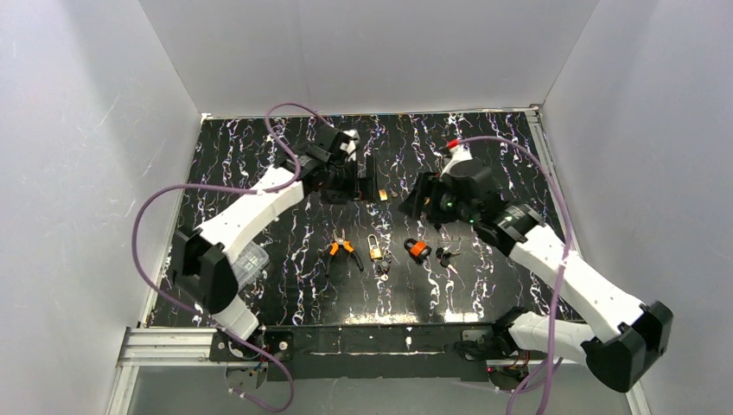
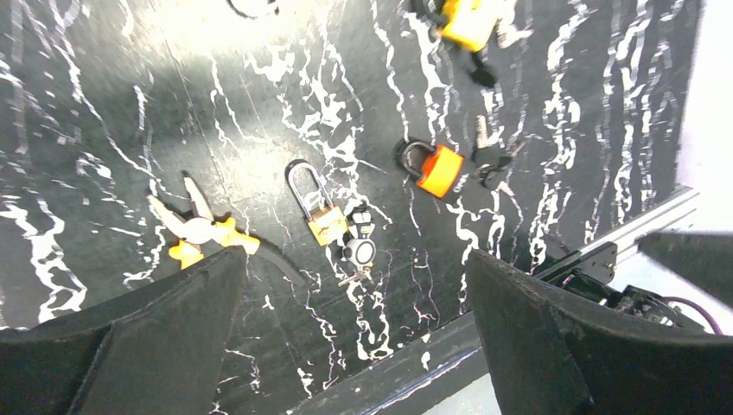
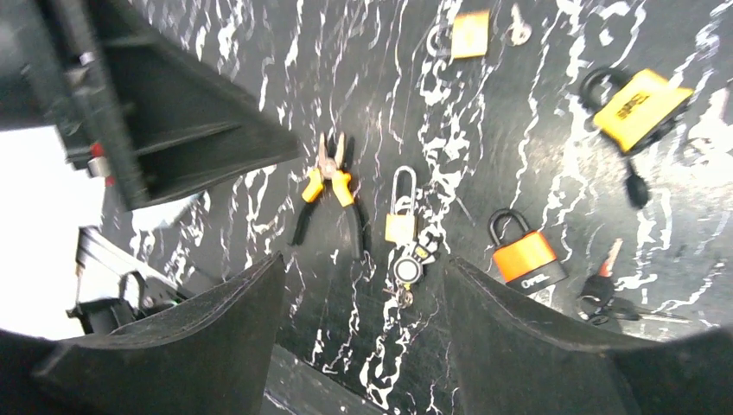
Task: Lock with the key
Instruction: Reset both arms
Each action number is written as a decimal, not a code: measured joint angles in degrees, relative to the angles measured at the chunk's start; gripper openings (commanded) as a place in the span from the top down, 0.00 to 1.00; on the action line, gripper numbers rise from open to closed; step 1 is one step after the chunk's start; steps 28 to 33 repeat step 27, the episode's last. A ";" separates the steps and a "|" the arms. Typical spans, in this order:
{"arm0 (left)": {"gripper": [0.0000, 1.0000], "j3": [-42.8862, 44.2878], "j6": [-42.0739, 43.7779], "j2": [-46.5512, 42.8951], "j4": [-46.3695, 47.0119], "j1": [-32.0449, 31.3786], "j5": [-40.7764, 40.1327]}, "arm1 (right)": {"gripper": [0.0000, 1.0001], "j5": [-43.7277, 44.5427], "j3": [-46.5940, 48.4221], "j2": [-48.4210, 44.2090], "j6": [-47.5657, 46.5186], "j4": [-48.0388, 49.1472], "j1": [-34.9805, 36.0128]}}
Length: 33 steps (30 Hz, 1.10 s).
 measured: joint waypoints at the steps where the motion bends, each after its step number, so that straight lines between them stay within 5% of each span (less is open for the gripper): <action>1: 0.02 0.41 0.61 -1.75 -0.27 0.12 -0.72 | 0.26 0.14 0.93 -1.13 -0.14 -0.89 -0.97; 14: 0.02 0.98 5.85 -20.53 -4.36 0.66 -11.41 | 0.21 3.43 5.46 -12.94 -1.12 -7.36 -6.98; 33: 0.02 -0.96 6.74 -23.46 -5.20 0.66 -12.68 | 0.21 4.30 5.46 -14.43 -1.00 -8.26 -7.16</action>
